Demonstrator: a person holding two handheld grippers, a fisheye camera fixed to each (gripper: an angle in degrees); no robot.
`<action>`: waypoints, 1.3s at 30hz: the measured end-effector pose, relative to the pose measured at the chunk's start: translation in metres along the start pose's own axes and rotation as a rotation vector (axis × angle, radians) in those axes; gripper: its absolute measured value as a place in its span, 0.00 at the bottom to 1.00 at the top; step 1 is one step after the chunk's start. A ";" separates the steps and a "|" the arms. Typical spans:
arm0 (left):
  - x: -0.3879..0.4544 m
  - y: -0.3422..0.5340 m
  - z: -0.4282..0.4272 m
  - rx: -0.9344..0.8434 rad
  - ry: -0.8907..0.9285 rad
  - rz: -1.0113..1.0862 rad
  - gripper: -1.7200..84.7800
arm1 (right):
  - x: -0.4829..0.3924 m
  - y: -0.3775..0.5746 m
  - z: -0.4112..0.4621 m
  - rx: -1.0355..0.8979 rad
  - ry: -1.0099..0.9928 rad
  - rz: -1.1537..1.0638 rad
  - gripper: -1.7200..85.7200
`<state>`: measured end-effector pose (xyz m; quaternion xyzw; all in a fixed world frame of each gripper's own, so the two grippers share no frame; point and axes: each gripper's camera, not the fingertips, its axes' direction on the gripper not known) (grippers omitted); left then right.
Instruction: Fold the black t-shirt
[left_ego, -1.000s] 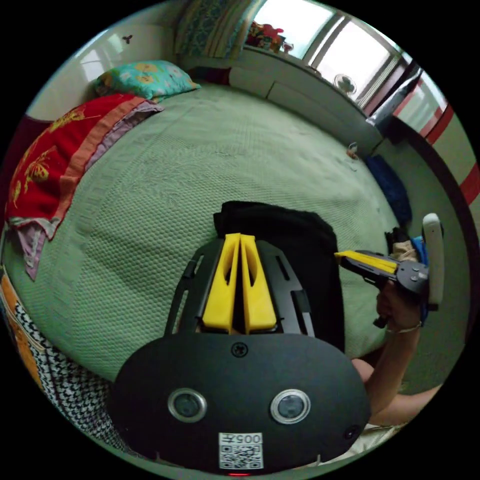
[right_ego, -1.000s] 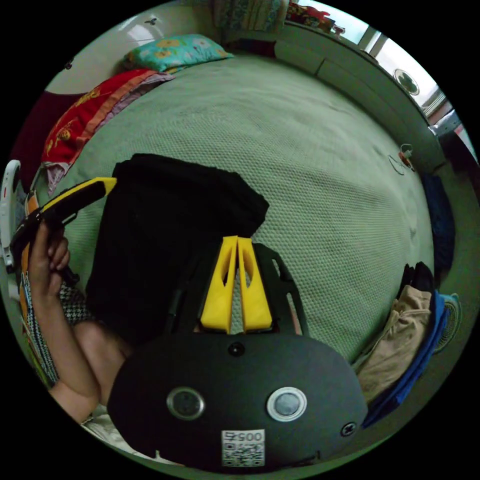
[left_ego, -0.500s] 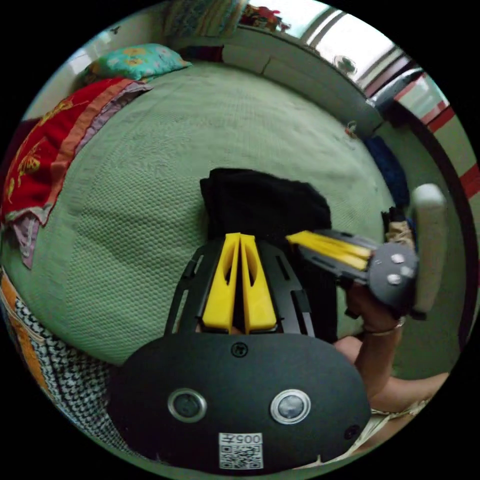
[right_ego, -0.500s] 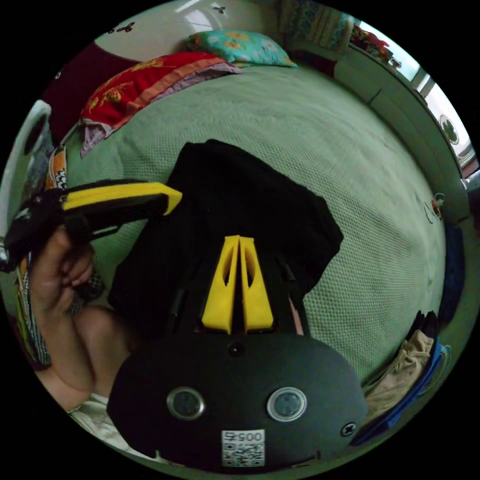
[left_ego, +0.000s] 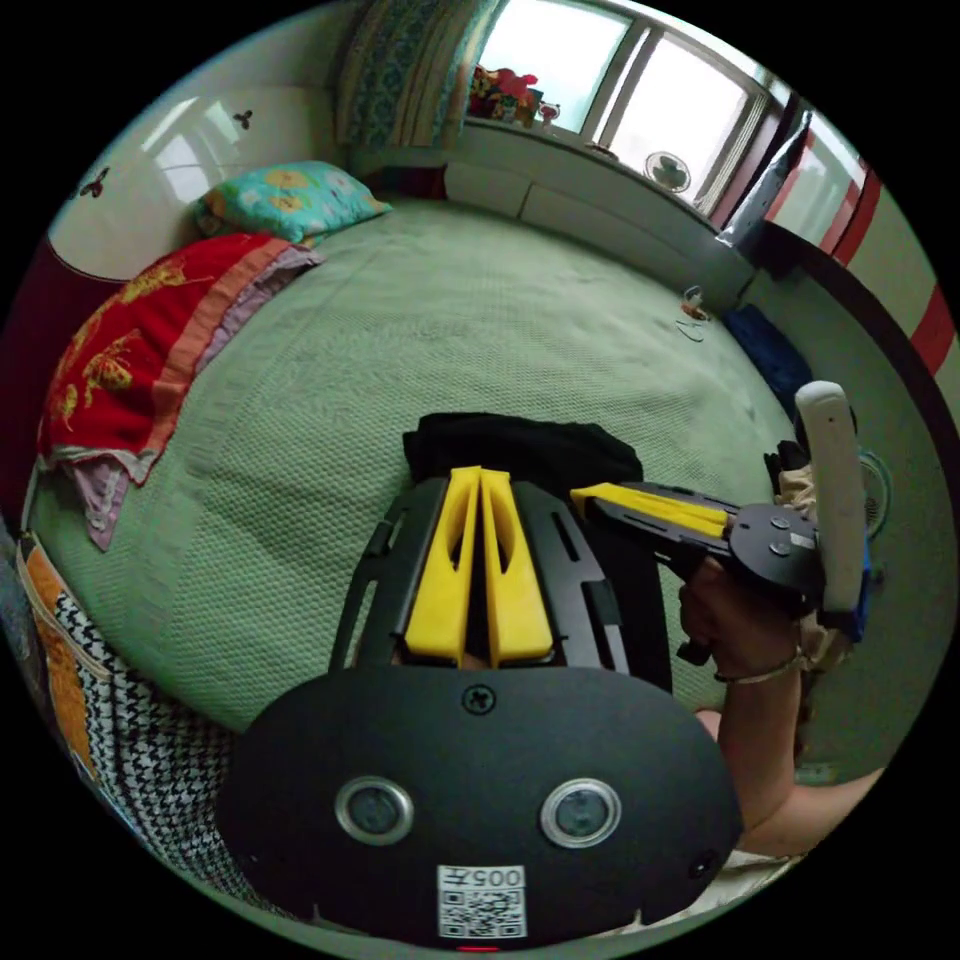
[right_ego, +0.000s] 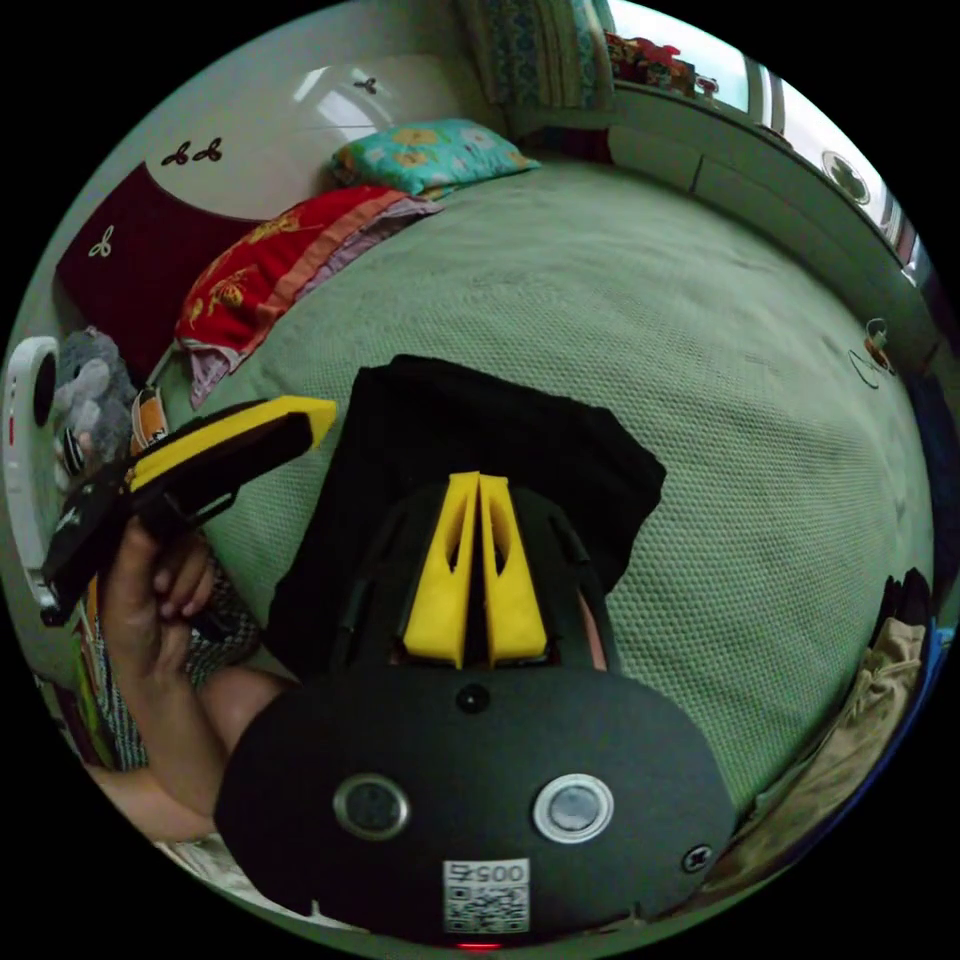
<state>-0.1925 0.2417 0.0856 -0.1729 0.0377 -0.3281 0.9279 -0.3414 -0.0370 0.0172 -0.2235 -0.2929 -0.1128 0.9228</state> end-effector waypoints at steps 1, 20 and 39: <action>0.006 0.005 -0.003 0.008 -0.034 -0.018 0.01 | 0.000 0.002 -0.003 0.020 0.028 0.014 0.01; 0.103 0.122 -0.033 -0.131 -0.199 0.062 0.01 | 0.001 0.024 -0.014 0.118 -0.021 -0.027 0.01; 0.120 0.186 -0.002 -0.232 -0.191 0.161 0.01 | -0.047 0.001 0.062 -0.038 0.118 -0.041 0.01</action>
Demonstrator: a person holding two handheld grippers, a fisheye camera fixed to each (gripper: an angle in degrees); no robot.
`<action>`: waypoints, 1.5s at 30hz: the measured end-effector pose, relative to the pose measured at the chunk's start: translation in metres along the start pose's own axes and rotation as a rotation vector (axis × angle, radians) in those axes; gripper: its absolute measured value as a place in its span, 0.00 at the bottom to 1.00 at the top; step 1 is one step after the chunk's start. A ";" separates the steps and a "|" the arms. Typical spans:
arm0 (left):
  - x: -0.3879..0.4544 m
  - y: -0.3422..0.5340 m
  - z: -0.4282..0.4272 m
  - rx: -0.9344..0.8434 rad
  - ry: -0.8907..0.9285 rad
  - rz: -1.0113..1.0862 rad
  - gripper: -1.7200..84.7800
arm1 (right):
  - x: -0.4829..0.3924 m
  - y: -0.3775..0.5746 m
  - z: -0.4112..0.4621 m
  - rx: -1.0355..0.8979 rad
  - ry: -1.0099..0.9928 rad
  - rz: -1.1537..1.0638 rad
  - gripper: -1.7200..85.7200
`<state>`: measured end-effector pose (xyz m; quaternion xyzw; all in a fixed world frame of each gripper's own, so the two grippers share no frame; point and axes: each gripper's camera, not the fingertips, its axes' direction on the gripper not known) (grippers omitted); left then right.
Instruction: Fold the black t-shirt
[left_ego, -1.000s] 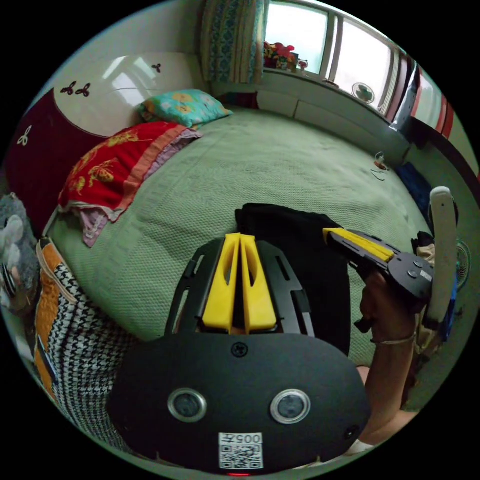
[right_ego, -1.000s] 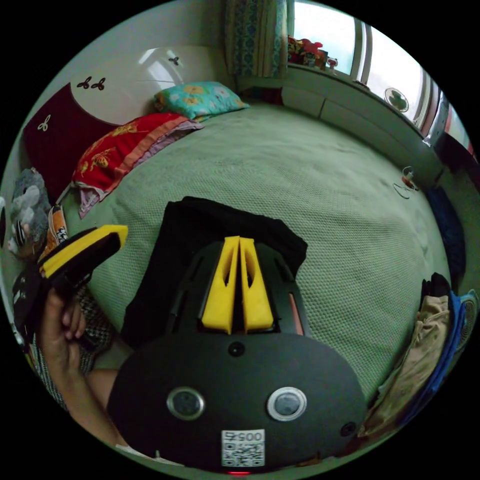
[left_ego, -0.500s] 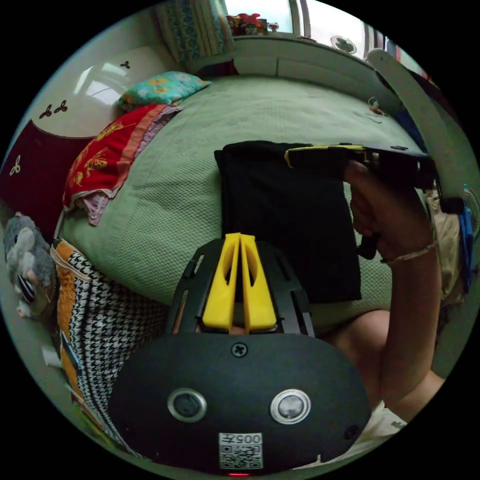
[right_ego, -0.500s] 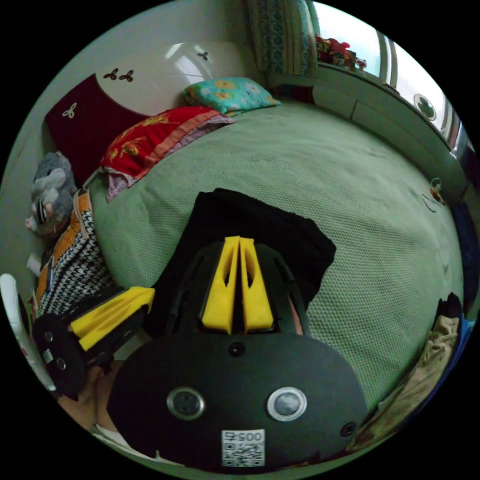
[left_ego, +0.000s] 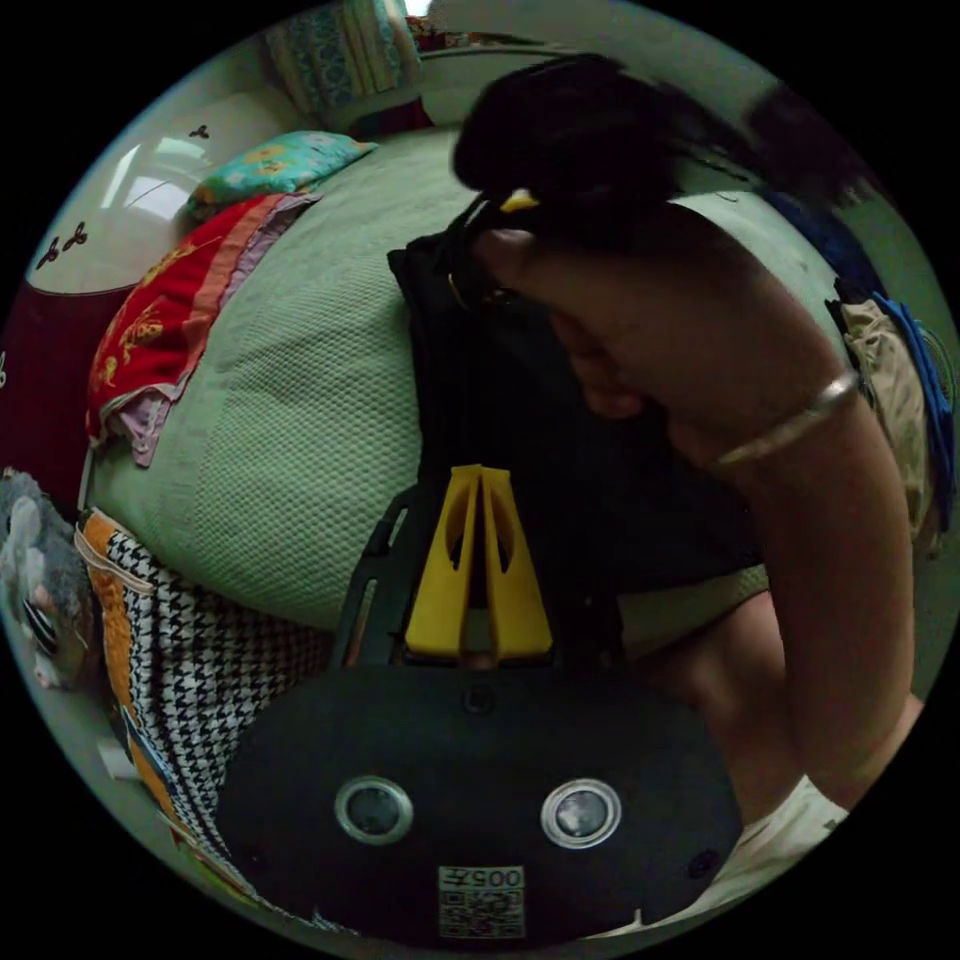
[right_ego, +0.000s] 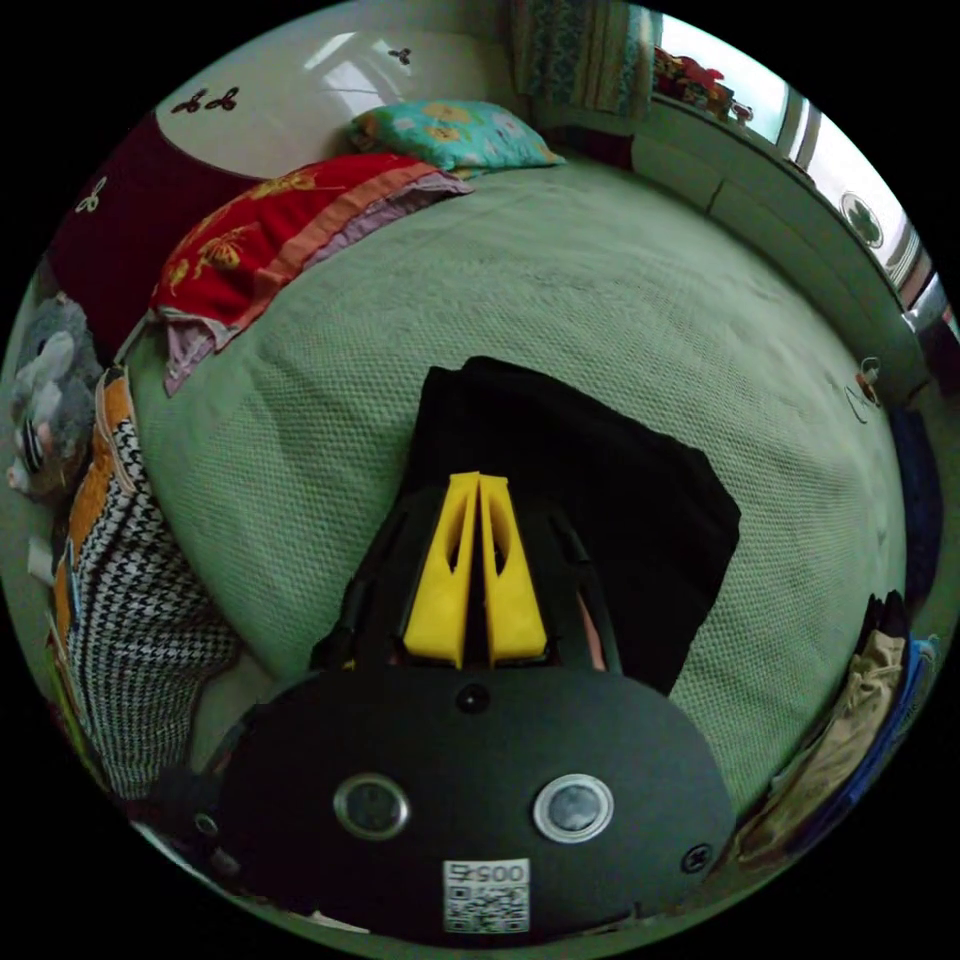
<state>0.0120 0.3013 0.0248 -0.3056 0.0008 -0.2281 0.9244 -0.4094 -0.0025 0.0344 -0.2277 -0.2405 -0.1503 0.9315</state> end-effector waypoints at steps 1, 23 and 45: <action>0.001 0.005 0.000 -0.005 -0.023 0.005 0.01 | -0.001 -0.005 0.009 -0.014 0.025 0.005 0.01; -0.052 0.069 0.015 0.069 0.182 -0.131 0.21 | 0.197 0.088 0.011 0.167 -0.115 0.275 0.22; -0.094 0.081 0.049 0.012 0.174 -0.121 0.09 | 0.245 0.094 0.070 0.101 -0.209 0.284 0.03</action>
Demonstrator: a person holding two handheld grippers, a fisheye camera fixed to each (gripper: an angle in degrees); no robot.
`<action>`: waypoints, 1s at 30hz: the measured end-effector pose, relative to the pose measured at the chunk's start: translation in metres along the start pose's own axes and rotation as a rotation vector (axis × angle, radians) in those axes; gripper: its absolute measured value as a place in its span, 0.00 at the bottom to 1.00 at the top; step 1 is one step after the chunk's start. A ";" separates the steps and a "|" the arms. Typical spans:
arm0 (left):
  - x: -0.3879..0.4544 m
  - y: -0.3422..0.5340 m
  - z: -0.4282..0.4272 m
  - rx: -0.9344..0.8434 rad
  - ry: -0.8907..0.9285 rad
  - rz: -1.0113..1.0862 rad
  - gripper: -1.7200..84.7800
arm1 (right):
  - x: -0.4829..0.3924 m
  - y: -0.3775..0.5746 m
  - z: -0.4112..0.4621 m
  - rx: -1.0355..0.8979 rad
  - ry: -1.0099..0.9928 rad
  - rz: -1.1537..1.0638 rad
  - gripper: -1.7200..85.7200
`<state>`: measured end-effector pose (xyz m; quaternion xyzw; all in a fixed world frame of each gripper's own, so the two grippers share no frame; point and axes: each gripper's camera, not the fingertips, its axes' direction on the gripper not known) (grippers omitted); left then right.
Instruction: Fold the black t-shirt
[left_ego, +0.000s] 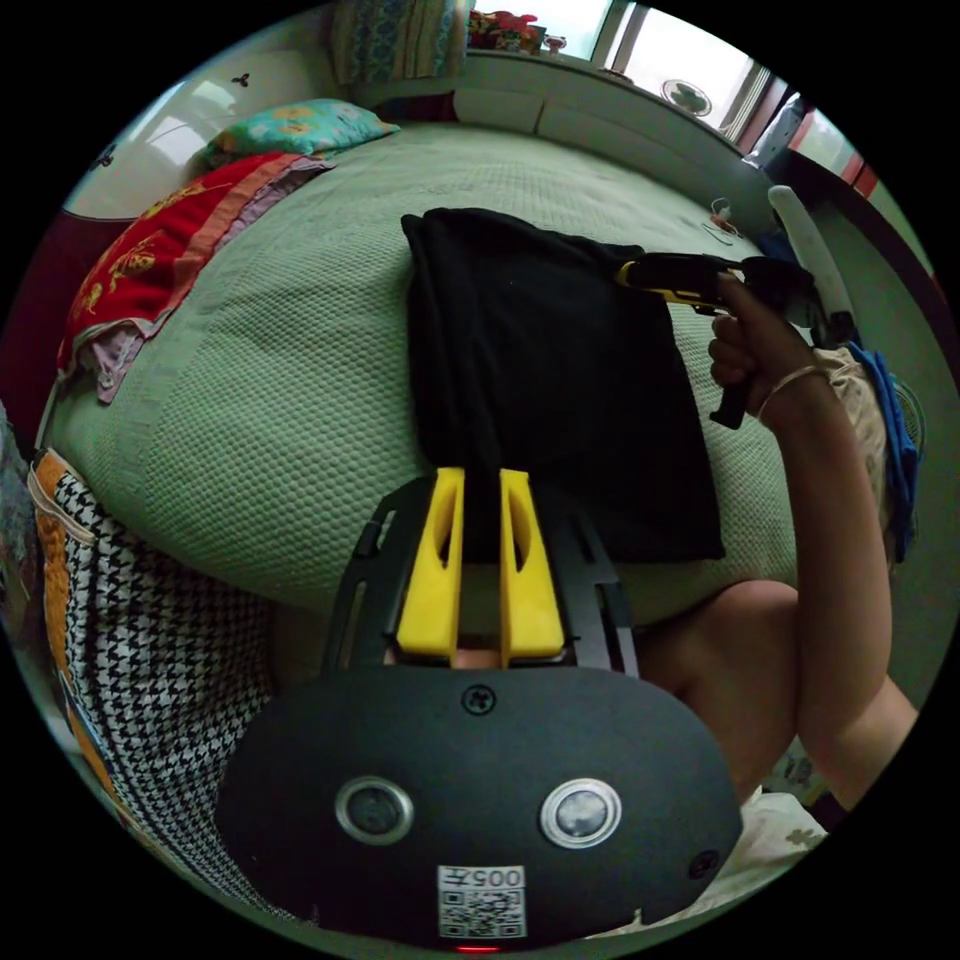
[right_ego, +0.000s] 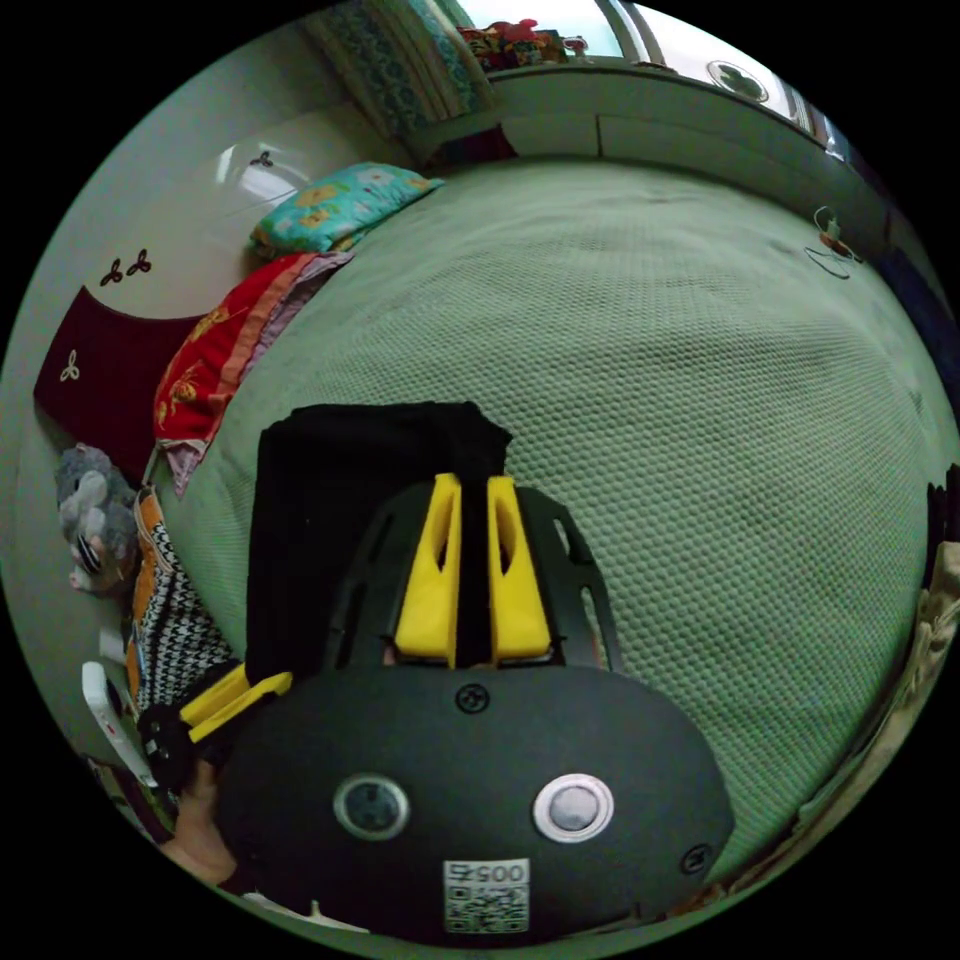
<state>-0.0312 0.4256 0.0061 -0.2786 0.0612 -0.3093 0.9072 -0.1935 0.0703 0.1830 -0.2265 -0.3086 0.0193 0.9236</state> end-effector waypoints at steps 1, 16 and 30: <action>-0.005 0.000 0.000 0.002 0.010 -0.003 0.09 | 0.003 0.001 -0.001 0.006 -0.015 0.014 0.02; -0.064 0.012 -0.015 0.051 0.012 -0.027 0.23 | -0.003 0.001 -0.017 0.077 0.136 -0.007 0.01; -0.108 0.004 -0.011 -0.007 0.041 -0.038 0.21 | -0.015 -0.008 -0.022 0.066 0.115 -0.006 0.01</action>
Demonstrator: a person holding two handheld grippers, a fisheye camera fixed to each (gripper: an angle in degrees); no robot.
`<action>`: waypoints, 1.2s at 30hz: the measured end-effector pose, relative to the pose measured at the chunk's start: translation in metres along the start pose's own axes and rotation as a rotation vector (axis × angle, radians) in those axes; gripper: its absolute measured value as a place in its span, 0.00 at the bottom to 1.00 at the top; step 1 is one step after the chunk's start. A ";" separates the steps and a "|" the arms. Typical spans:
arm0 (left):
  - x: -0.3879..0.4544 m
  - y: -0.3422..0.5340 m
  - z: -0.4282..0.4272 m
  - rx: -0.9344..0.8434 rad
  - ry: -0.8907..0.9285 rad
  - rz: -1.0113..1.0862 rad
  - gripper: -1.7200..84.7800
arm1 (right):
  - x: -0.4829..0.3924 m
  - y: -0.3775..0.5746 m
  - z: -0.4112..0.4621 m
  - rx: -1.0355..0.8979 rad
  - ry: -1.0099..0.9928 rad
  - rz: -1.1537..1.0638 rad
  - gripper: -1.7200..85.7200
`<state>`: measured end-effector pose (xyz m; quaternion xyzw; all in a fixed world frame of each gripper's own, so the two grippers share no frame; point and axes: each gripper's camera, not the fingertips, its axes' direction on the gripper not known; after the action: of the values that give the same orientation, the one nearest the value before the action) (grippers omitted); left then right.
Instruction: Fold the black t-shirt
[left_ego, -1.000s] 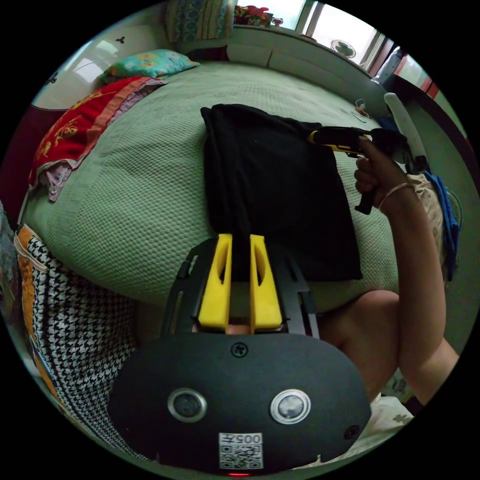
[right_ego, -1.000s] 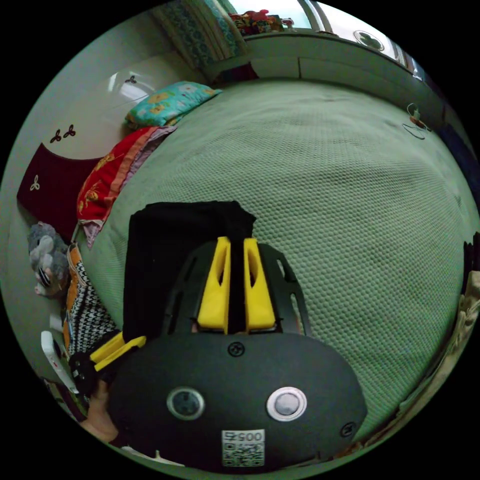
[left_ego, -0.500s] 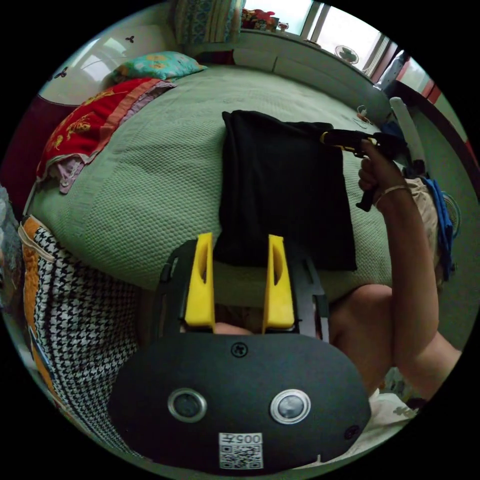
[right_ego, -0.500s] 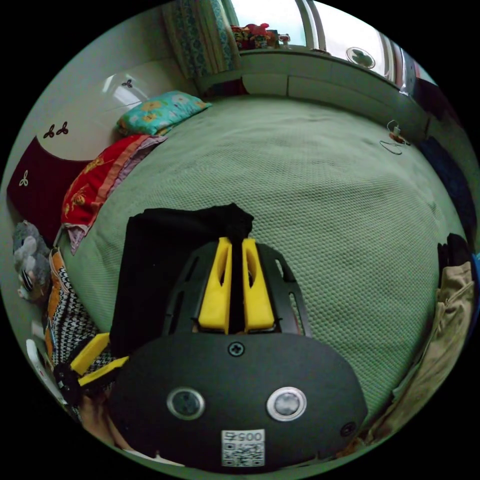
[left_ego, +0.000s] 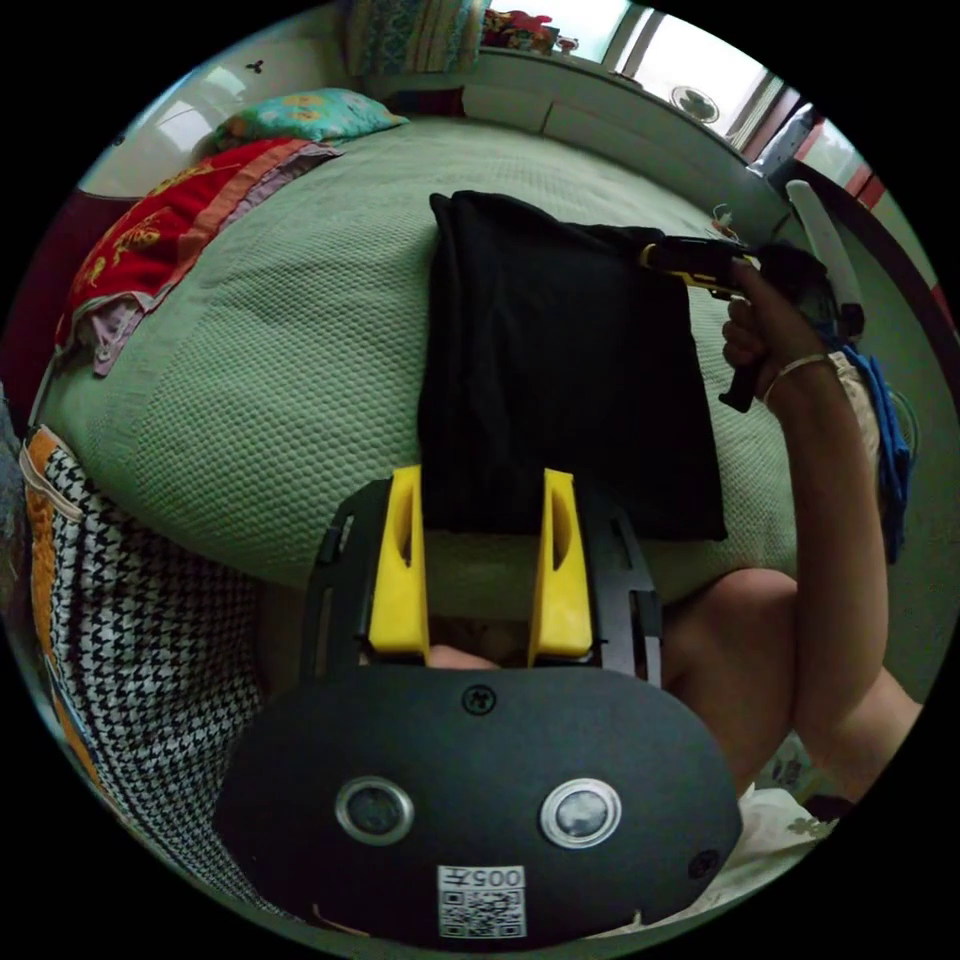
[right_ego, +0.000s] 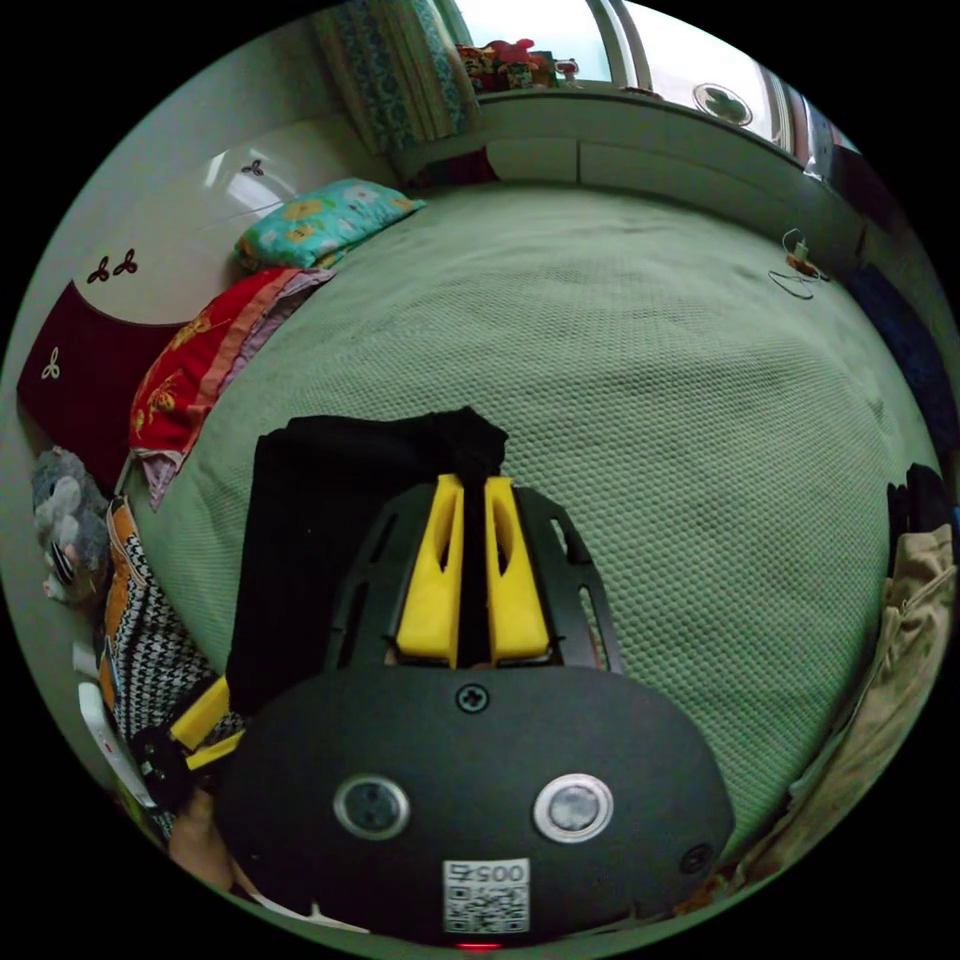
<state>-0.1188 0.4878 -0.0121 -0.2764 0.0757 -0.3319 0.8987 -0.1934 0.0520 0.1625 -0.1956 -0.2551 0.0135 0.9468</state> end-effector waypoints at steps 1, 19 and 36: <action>-0.006 0.000 -0.002 -0.003 0.014 -0.010 0.21 | -0.002 -0.001 -0.001 -0.001 0.004 -0.005 0.01; -0.044 -0.010 -0.045 0.021 0.055 0.026 0.09 | -0.042 -0.011 -0.042 0.052 -0.020 -0.018 0.01; -0.095 -0.016 -0.132 0.120 -0.060 -0.107 0.09 | -0.174 -0.019 -0.106 0.248 0.035 -0.276 0.01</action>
<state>-0.2429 0.4796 -0.1186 -0.2357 0.0139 -0.3749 0.8965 -0.2944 -0.0262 0.0031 -0.0407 -0.2594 -0.0884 0.9609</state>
